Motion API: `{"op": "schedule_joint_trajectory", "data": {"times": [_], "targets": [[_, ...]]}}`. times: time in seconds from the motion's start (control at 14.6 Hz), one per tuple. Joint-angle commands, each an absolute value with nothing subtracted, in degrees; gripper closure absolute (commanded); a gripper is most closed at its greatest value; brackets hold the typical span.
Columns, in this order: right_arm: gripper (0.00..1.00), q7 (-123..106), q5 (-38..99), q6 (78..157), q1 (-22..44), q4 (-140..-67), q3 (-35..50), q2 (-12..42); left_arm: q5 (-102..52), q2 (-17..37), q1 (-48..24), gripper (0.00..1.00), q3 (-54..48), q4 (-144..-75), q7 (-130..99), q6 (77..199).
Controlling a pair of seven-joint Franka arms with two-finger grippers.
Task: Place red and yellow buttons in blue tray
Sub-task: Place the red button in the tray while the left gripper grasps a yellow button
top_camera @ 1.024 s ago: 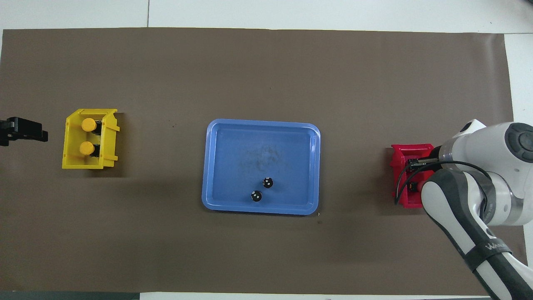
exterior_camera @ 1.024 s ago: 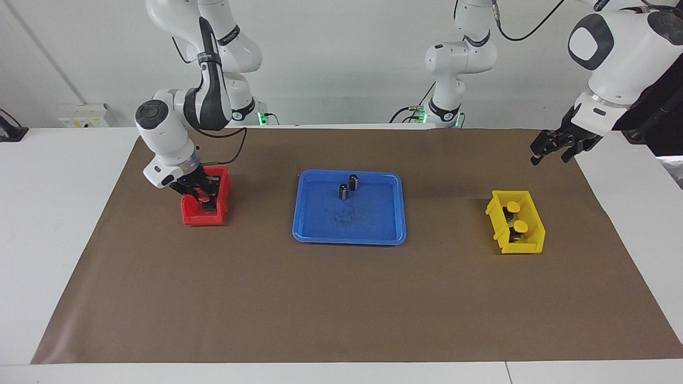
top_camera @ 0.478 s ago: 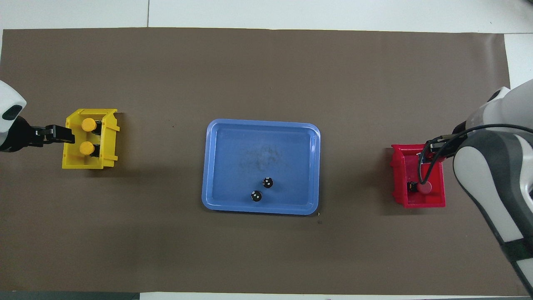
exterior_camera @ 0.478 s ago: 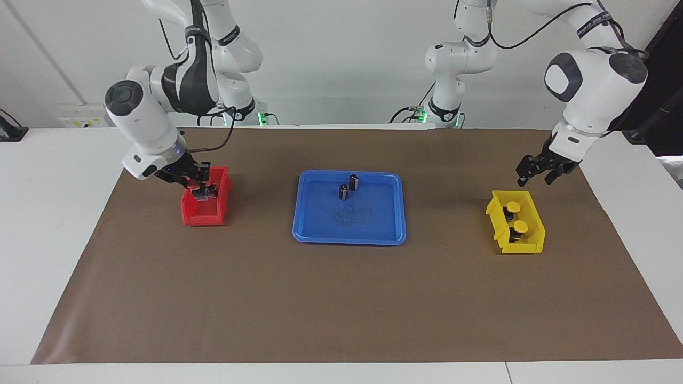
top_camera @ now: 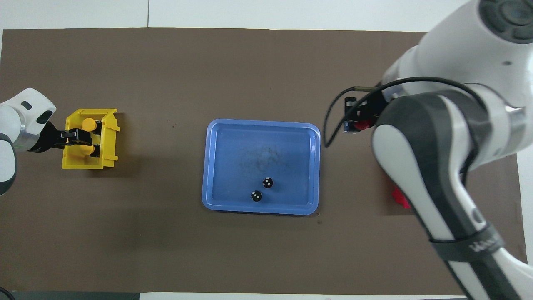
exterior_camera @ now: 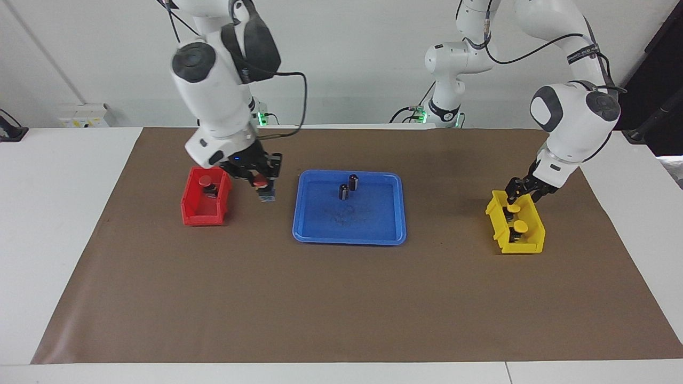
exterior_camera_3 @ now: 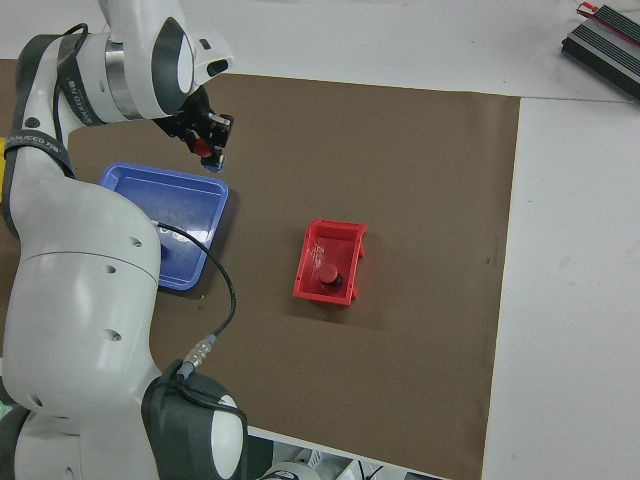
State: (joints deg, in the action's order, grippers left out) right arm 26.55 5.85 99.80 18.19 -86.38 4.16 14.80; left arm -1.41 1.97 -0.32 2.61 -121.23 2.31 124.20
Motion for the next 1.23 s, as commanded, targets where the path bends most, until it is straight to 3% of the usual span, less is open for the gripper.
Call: {"op": "schedule_joint_trajectory", "data": {"times": [0.0,0.2,0.75,1.02,1.09,1.16], "targets": [[0.83,34.77,2.57,104.04,24.84,-81.83,3.96,22.66,-0.88,1.84,-0.09,0.27,2.55,-122.96,2.55,126.38],[0.82,40.77,-1.05,108.35,29.52,-81.83,4.04,26.62,-0.88,1.93,0.0,0.29,2.55,-124.62,2.72,128.14],[0.81,42.36,-1.23,120.31,30.67,-92.71,4.04,25.93,-0.88,1.32,0.26,0.37,2.55,-126.91,3.16,129.89],[0.8,42.36,-1.14,121.9,31.72,-94.13,4.04,26.01,-0.88,2.55,0.35,0.42,2.55,-127.09,3.16,131.92],[0.75,42.36,-1.14,122.25,31.73,-94.91,4.04,25.93,-0.88,2.55,0.35,0.46,2.55,-127.09,3.08,132.01],[0.6,42.36,-1.14,122.95,31.73,-95.36,4.04,25.84,-0.88,2.64,0.35,0.59,2.55,-126.92,2.82,131.92]]}}
